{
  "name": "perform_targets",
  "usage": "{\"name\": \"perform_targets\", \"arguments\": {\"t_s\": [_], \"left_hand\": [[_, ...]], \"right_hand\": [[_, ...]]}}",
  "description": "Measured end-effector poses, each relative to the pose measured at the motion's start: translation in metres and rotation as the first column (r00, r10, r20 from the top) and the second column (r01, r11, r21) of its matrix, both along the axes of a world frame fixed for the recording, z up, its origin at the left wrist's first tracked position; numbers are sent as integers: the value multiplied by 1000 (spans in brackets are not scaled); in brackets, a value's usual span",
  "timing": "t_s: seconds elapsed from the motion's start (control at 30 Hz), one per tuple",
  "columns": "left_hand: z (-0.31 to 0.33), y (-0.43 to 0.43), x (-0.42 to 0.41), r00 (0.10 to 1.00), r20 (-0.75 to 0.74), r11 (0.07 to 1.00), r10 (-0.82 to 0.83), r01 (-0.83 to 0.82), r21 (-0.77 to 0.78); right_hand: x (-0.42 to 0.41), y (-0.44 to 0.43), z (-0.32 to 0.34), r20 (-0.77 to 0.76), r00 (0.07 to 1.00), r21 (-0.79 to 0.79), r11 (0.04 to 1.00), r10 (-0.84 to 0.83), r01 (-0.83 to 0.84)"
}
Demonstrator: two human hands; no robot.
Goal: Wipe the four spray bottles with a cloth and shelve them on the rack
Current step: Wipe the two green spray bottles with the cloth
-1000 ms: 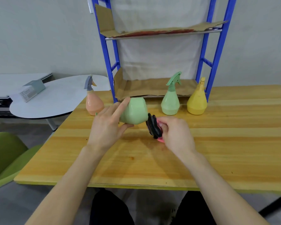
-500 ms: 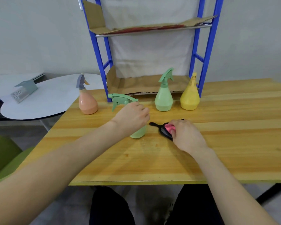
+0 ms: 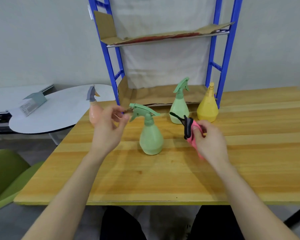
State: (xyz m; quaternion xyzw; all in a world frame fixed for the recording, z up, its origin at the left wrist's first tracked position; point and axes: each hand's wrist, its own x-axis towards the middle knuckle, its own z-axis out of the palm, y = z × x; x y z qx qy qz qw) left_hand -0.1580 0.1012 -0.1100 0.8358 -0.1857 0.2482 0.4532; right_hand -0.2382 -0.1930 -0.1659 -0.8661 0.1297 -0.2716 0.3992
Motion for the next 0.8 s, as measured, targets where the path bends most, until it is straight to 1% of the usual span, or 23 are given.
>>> {"name": "perform_targets", "arguments": {"t_s": [0.03,0.07,0.13,0.2,0.27,0.3,0.33,0.37,0.47,0.5,0.57,0.6,0.67,0.8], "left_hand": [[-7,4,10,996,-91,999,-25,28,31],[-13,5,18,982,-168,994,-86,96,57],[-20,-2,25,951,-243,979,-192,203,19],[-16,-12,28,954,-226,980,-197,199,-13],[-9,-22,29,959,-197,978,-204,209,5],[-6,-27,29,956,-191,973,-220,230,26],[-3,-32,29,950,-190,965,-246,259,44],[0,-37,29,947,-186,958,-264,279,61],[6,-51,31,955,-138,950,-262,281,140],[7,-53,31,960,-120,950,-251,269,161],[8,-55,29,964,-103,952,-245,260,164],[8,-56,27,964,-99,951,-248,261,165],[8,-60,24,965,-77,949,-251,260,176],[7,-65,25,966,-65,952,-251,258,165]], "right_hand": [[2,4,5,26,999,60,998,29,-30],[6,7,9,58,997,92,994,51,-56],[9,16,21,119,990,79,993,72,-82],[12,23,34,188,979,99,990,78,-98],[17,29,51,243,964,168,975,104,-147],[22,32,59,267,957,172,972,110,-160],[28,34,66,286,949,137,975,132,-177],[33,38,72,274,945,68,977,178,-203],[43,49,78,117,935,-157,935,336,-317],[41,51,77,77,925,-196,915,372,-352],[37,45,71,60,902,-189,893,427,-409],[37,40,67,77,901,-171,896,427,-410],[42,30,62,109,925,-157,925,365,-347],[44,23,38,126,960,-201,954,251,-223]]}}
